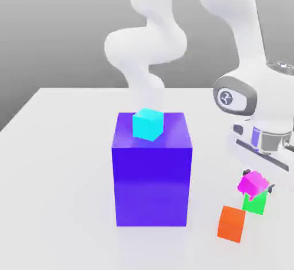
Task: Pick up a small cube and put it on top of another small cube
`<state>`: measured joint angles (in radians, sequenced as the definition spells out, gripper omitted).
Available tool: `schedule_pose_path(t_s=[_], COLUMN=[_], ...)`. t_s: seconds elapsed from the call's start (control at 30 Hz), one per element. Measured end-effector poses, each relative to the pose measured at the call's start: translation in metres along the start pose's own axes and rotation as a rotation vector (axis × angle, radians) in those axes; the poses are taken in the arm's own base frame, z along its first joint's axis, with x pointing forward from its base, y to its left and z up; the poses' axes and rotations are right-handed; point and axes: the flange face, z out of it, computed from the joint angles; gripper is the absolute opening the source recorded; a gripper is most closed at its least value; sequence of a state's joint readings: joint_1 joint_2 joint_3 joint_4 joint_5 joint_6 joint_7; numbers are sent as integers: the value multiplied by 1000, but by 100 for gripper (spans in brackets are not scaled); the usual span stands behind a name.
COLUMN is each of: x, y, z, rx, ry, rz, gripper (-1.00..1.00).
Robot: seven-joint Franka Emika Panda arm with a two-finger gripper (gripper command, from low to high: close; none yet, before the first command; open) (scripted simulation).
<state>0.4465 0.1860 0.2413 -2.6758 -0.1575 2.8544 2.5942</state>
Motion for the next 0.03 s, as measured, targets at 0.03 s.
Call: schedule_pose_path(t_s=[0.03], x=[0], y=[-1], z=[-4], rx=[1], ry=[0], rz=[1], gripper=[100])
